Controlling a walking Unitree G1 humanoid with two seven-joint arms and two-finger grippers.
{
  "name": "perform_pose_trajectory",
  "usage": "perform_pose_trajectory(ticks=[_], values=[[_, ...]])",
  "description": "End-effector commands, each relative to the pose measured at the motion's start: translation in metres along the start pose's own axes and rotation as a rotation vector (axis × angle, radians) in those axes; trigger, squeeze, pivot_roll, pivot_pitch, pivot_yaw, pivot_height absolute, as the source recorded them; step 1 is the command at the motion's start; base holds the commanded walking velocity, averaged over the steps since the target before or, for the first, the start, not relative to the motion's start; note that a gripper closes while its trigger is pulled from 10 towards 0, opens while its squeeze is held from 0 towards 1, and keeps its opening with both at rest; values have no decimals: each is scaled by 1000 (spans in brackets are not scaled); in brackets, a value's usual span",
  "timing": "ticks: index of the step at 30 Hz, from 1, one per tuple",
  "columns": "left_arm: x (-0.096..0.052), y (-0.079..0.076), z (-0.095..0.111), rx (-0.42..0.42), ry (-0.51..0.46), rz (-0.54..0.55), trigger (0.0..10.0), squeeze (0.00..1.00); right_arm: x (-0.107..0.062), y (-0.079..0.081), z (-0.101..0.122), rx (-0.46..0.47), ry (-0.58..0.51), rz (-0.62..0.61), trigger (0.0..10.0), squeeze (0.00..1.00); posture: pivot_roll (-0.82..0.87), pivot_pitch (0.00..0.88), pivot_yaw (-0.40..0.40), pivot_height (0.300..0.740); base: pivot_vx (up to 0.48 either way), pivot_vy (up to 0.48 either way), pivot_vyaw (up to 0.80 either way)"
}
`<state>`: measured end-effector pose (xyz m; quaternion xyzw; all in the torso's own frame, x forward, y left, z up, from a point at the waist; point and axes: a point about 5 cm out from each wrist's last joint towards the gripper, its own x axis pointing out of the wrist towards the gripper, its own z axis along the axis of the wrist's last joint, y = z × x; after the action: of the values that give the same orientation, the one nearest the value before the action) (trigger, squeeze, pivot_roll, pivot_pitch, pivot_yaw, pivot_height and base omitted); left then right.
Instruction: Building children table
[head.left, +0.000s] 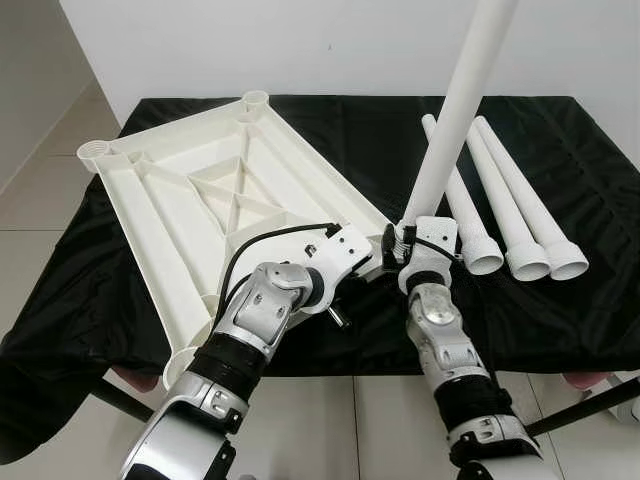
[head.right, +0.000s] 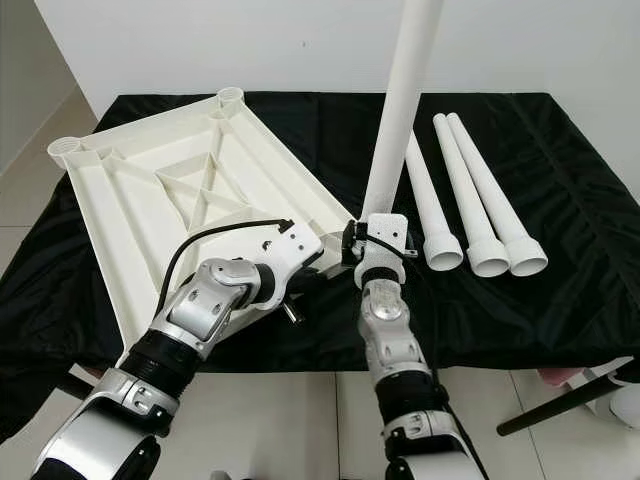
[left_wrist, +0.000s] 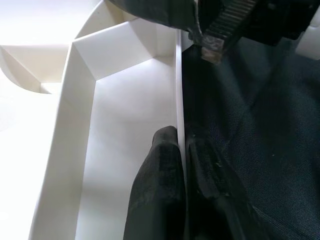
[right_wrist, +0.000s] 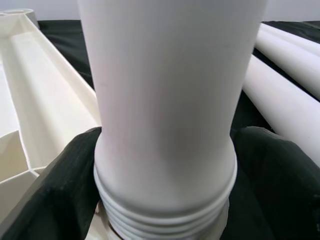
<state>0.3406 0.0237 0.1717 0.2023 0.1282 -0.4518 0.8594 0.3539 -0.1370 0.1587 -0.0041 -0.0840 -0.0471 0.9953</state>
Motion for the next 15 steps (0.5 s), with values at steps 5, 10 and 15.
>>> perform_pose_trajectory(ticks=[5,10,15], values=[[-4,15,-8,-12,32,174,10000,0,-6,-10,-10,28,30,43,10000,1000,-124,136,58,740,0,0,0],[-4,16,-8,-12,32,174,10000,0,-5,-11,-8,30,25,68,10000,1000,-123,134,61,740,0,0,0],[-4,16,-8,-12,32,174,10000,0,-3,-11,-8,30,27,90,10000,0,-122,132,60,740,0,0,0]])
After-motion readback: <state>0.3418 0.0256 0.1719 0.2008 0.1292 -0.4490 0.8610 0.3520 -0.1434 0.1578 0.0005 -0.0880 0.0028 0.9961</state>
